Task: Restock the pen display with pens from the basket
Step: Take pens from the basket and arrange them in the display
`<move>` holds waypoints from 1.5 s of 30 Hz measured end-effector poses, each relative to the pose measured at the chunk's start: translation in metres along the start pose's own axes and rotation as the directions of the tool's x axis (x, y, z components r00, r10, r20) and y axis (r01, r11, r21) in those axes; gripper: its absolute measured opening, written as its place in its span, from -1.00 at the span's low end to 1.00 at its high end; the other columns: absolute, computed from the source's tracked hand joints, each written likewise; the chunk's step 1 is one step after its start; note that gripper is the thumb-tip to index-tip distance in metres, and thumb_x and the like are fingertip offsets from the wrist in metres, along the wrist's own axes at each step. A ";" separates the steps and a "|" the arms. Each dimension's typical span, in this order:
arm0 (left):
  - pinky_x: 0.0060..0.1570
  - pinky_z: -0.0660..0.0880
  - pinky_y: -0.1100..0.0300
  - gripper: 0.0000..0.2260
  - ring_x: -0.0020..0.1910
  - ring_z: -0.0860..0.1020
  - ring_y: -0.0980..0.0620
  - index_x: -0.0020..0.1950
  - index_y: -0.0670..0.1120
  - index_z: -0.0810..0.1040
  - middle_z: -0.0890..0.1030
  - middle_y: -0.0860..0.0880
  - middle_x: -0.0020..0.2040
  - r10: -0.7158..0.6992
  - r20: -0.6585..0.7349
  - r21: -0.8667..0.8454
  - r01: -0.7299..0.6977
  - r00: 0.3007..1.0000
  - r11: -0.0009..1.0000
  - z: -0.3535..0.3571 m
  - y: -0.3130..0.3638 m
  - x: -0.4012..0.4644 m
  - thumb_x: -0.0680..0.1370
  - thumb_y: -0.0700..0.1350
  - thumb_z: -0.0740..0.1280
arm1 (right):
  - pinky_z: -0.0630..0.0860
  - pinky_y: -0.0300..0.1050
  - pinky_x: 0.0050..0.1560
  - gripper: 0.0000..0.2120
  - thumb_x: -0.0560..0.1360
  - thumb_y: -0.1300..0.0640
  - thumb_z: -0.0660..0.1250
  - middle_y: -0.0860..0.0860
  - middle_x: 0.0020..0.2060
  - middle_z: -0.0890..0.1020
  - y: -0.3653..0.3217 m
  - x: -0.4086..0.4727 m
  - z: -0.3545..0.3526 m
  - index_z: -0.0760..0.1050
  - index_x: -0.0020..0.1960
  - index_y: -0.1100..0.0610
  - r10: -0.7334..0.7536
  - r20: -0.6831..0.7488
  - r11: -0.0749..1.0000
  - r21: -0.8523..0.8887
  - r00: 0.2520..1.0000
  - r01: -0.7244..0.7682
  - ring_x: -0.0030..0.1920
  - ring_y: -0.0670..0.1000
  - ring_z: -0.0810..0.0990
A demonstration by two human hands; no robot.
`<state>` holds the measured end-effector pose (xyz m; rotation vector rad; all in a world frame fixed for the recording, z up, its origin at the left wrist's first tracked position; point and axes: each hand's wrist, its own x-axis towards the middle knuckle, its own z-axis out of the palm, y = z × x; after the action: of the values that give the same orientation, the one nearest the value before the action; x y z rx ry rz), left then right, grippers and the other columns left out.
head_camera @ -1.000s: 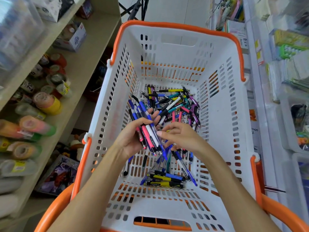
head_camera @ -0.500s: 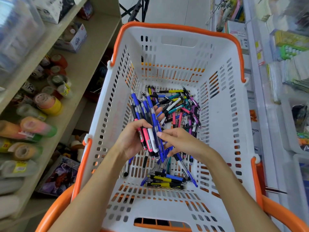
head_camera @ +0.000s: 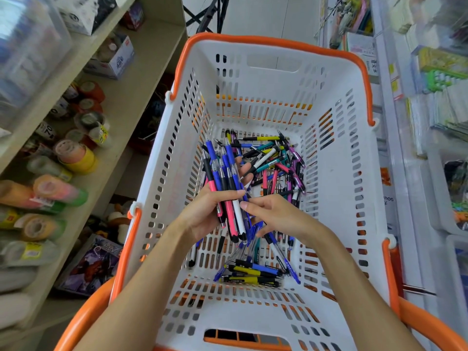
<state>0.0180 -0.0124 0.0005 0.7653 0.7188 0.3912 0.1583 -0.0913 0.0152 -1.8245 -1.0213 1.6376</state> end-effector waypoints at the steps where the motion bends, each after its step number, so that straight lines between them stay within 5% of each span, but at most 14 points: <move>1: 0.31 0.42 -0.01 -0.43 0.27 0.52 0.12 0.44 -0.02 0.37 0.56 0.04 0.29 -0.001 -0.005 0.003 0.001 1.000 1.000 0.000 0.000 0.000 0.47 -0.39 0.28 | 0.58 -0.28 -0.26 -0.66 0.59 -0.02 0.22 0.32 0.30 0.42 0.001 0.001 0.000 0.49 0.31 0.06 0.005 0.005 1.000 -0.004 1.000 -0.005 0.17 0.18 0.53; 9: 0.07 0.58 0.16 -0.54 0.20 0.57 0.13 0.31 0.03 0.48 0.61 0.05 0.22 -0.017 -0.065 0.010 0.017 0.998 1.000 0.003 -0.003 0.000 0.49 -0.36 0.31 | 0.61 -0.25 -0.18 -0.66 0.54 -0.04 0.29 0.11 0.06 0.63 0.005 0.001 -0.002 0.57 0.24 0.09 0.039 -0.036 0.999 0.018 0.999 -0.038 -0.08 -0.08 0.59; 11: 0.07 0.58 0.16 -0.55 0.16 0.59 0.17 0.27 0.08 0.47 0.63 0.09 0.18 0.002 -0.096 -0.004 -0.002 0.995 1.000 0.004 -0.003 0.001 0.50 -0.37 0.30 | 0.60 -0.25 -0.14 -0.61 0.53 -0.13 0.26 0.21 0.18 0.57 0.005 0.003 -0.003 0.55 0.25 0.04 0.062 -0.034 0.998 0.011 0.998 -0.061 0.03 0.01 0.60; 14: -0.01 0.58 0.16 -0.60 0.09 0.62 0.15 0.20 0.07 0.51 0.67 0.08 0.10 0.023 -0.195 -0.069 -0.037 0.981 0.997 0.007 -0.004 0.004 0.51 -0.36 0.32 | 0.45 -0.02 0.27 -0.30 0.45 -0.40 0.11 0.06 0.44 0.36 0.011 0.011 0.001 0.27 0.47 -0.05 0.223 0.061 0.968 0.103 0.973 -0.229 0.35 0.04 0.41; 16: -0.01 0.56 0.15 -0.68 0.06 0.63 0.14 0.12 0.06 0.53 0.69 0.08 0.00 0.047 -0.282 -0.102 -0.078 0.958 0.992 0.008 -0.006 0.006 0.51 -0.34 0.33 | 0.38 0.15 0.28 -0.27 0.43 -0.44 0.07 0.07 0.40 0.40 0.018 0.014 0.013 0.23 0.48 -0.08 0.352 0.087 0.826 0.439 0.932 -0.354 0.31 0.12 0.46; 18: 0.05 0.55 0.10 -0.72 0.06 0.63 0.12 0.09 0.06 0.53 0.70 0.07 -0.01 0.080 -0.360 -0.055 -0.107 0.930 0.993 0.010 -0.009 0.008 0.51 -0.29 0.37 | 0.48 0.18 0.13 -0.42 0.50 -0.33 0.14 0.15 0.19 0.58 0.026 0.017 0.026 0.43 0.35 0.03 0.388 0.132 0.528 0.779 0.912 -0.338 0.11 0.17 0.61; 20: 0.06 0.56 0.06 -0.78 0.00 0.66 0.10 0.05 0.05 0.56 0.70 0.03 -0.03 0.115 -0.411 0.046 -0.105 0.905 0.993 0.013 -0.013 0.008 0.48 -0.21 0.43 | 0.60 0.07 -0.02 -0.58 0.56 -0.13 0.22 0.18 0.02 0.66 0.024 0.013 0.036 0.53 0.23 0.15 0.372 0.144 0.327 0.904 0.917 -0.274 -0.03 0.17 0.66; 23: -0.03 0.58 0.14 -0.84 -0.11 0.67 0.10 0.00 0.01 0.57 0.69 0.00 -0.09 0.189 -0.402 0.236 -0.098 0.896 0.967 0.023 -0.020 0.006 0.45 -0.10 0.47 | 0.64 -0.07 -0.17 -0.68 0.60 -0.01 0.18 0.16 -0.18 0.69 0.017 0.012 0.044 0.60 0.08 0.18 0.350 0.134 0.229 0.947 0.927 -0.223 -0.19 0.10 0.68; 28: -0.12 0.59 0.23 -0.85 -0.16 0.67 0.05 -0.01 -0.12 0.60 0.68 -0.10 -0.13 0.286 -0.352 0.420 -0.122 0.891 0.899 0.028 -0.025 0.004 0.49 -0.07 0.43 | 0.53 -0.04 0.08 -0.62 0.59 -0.05 0.18 0.16 -0.17 0.64 0.018 0.014 0.043 0.59 0.08 0.23 0.408 0.118 0.174 0.963 0.905 -0.204 -0.08 0.09 0.58; 35: -0.37 0.52 0.33 -0.82 -0.41 0.59 0.11 -0.24 -0.10 0.54 0.57 0.01 -0.43 0.364 -0.295 0.522 -0.170 0.883 0.836 0.029 -0.023 0.001 0.51 -0.05 0.41 | 0.64 -0.01 -0.07 -0.52 0.51 -0.22 0.24 0.14 0.05 0.67 0.004 0.002 0.038 0.63 0.14 0.14 0.220 0.198 0.265 0.930 0.955 -0.254 0.04 0.10 0.67; 40: -0.31 0.54 0.32 -0.82 -0.31 0.64 0.07 -0.09 -0.12 0.57 0.63 -0.08 -0.30 0.354 -0.317 0.515 -0.154 0.880 0.844 0.028 -0.025 0.004 0.49 -0.01 0.41 | 0.65 -0.04 -0.09 -0.38 0.42 -0.33 0.28 0.13 0.05 0.67 0.005 0.002 0.030 0.60 0.17 0.17 0.243 0.237 0.336 0.889 0.941 -0.311 0.04 0.11 0.66; 45: -0.40 0.56 0.26 -0.78 -0.31 0.66 0.08 0.04 -0.04 0.51 0.66 -0.03 -0.21 0.064 -0.343 0.387 0.079 0.937 0.919 0.021 -0.015 0.004 0.55 0.09 0.31 | 0.49 -0.30 -0.51 -0.40 0.37 -0.32 0.31 0.09 -0.18 0.62 0.011 0.008 0.033 0.62 0.06 0.20 0.208 0.284 0.356 0.869 0.936 -0.343 -0.19 -0.01 0.56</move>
<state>0.0366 -0.0301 -0.0017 1.0904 1.1601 0.3830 0.1283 -0.0956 -0.0040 -1.1014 0.2867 1.9307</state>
